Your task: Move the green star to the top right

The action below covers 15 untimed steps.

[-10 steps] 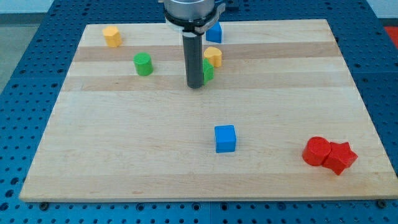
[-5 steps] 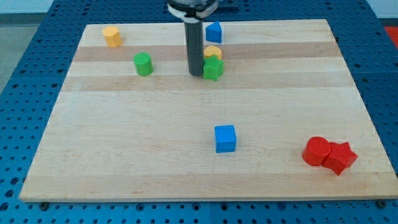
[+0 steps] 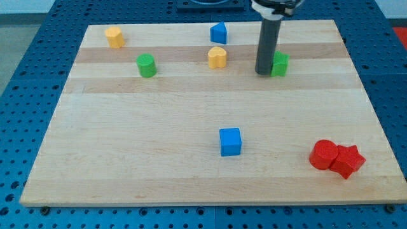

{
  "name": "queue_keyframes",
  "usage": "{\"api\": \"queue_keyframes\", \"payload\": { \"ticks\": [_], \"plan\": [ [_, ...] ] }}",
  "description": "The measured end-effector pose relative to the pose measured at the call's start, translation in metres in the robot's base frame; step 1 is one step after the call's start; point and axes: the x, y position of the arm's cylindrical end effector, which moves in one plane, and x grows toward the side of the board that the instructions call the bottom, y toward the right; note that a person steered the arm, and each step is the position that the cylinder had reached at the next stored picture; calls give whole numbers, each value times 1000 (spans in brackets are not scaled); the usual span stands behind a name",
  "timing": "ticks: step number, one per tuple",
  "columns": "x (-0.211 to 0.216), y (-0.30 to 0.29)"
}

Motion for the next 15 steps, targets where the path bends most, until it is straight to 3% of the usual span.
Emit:
{"api": "queue_keyframes", "payload": {
  "ticks": [4,11,15],
  "plan": [
    [2,74],
    [-4,88],
    [-51,89]
  ]
}}
